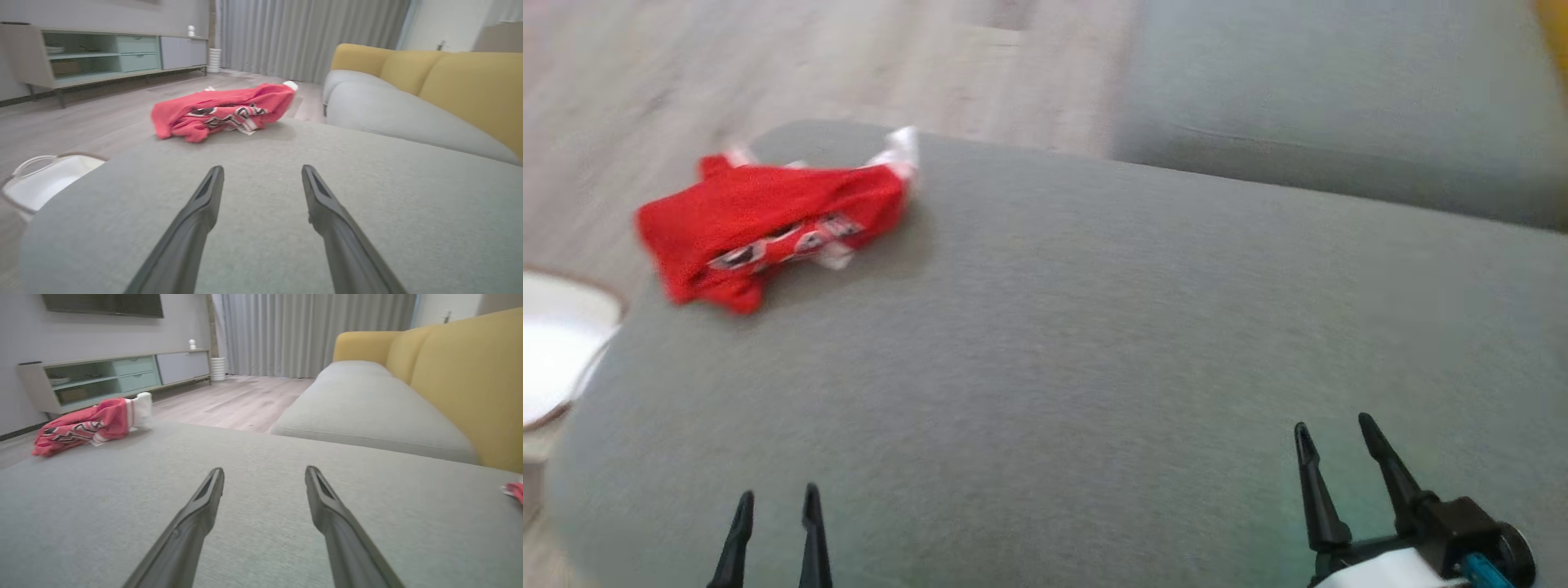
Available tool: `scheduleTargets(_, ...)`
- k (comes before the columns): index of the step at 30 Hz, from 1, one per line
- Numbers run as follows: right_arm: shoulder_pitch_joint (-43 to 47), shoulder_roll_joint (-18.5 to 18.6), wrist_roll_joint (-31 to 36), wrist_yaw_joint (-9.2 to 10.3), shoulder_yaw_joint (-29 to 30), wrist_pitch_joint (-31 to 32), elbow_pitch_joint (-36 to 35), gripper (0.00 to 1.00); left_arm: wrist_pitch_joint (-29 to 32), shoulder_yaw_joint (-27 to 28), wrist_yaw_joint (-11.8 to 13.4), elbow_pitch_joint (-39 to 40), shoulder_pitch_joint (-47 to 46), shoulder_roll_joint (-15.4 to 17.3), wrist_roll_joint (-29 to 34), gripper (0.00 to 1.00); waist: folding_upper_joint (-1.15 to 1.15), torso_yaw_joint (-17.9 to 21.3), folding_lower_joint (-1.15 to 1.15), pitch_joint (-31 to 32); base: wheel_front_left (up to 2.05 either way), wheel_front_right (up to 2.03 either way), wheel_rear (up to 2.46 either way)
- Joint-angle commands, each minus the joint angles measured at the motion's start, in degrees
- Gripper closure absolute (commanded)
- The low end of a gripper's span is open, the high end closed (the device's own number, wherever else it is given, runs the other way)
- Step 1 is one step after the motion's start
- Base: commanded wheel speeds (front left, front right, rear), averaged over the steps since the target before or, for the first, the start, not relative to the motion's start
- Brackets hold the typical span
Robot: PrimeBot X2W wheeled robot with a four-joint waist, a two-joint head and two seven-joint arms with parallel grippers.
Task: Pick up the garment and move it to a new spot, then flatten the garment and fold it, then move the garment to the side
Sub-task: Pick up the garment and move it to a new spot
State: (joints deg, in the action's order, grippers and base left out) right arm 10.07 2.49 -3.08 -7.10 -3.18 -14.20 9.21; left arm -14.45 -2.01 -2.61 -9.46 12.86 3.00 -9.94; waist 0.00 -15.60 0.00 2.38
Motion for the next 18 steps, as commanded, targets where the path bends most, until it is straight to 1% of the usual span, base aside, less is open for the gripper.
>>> scheduleTargets(1, -2.16, 0.39, -0.64, -0.39, -1.79, -0.8, -1.77, 0.0, -0.55, 2.23, -0.26, 1.55, -0.41, -0.13, 0.43, 0.0, 0.0, -7.7, 0.0, 1.19, 0.0, 0.0, 0.0)
scheduleTargets(3, -2.26, 0.39, -0.82, -0.39, -2.16, -0.8, -1.68, 0.0, -0.55, 2.85, -0.36, 1.71, 0.23, -0.13, 0.44, 0.0, 0.0, -10.11, 0.0, 1.29, 0.0, 0.0, 0.0)
scheduleTargets(5, -2.41, 0.39, -0.96, -0.39, -2.55, -0.8, -1.53, 0.0, -0.55, 3.54, -0.41, 2.0, 0.75, -0.13, 0.29, 0.0, 0.0, -11.58, 0.0, 1.25, 0.0, 0.0, 0.0)
scheduleTargets(9, -2.63, 0.39, -0.92, -0.39, -3.29, -0.8, -1.31, 0.0, -0.55, 4.43, -0.54, 2.85, 1.3, -0.13, -0.03, 0.0, 0.0, -12.18, 0.0, 0.73, 0.0, 0.0, 0.0)
scheduleTargets(11, -2.58, 0.39, -0.94, -0.39, -3.73, -0.8, -1.29, 0.0, -0.55, 4.97, -0.54, 3.27, 1.25, -0.13, -0.21, 0.0, 0.0, -11.44, 0.0, 0.18, 0.0, 0.0, 0.0)
scheduleTargets(15, -3.21, 0.39, 0.13, -0.39, -3.43, -0.8, -1.47, 0.0, -0.55, 6.29, -0.93, 4.88, -0.79, -0.13, -1.73, 0.0, 0.0, -8.49, 0.0, -3.05, 0.0, 0.0, 0.0)
scheduleTargets(18, -4.36, 0.39, 2.26, -0.39, -2.61, -0.8, -1.94, 0.0, -0.53, 6.1, -2.38, 5.28, -4.29, 0.44, -3.68, 0.0, 0.0, -6.06, 0.0, -7.54, 0.0, 0.0, 0.0)
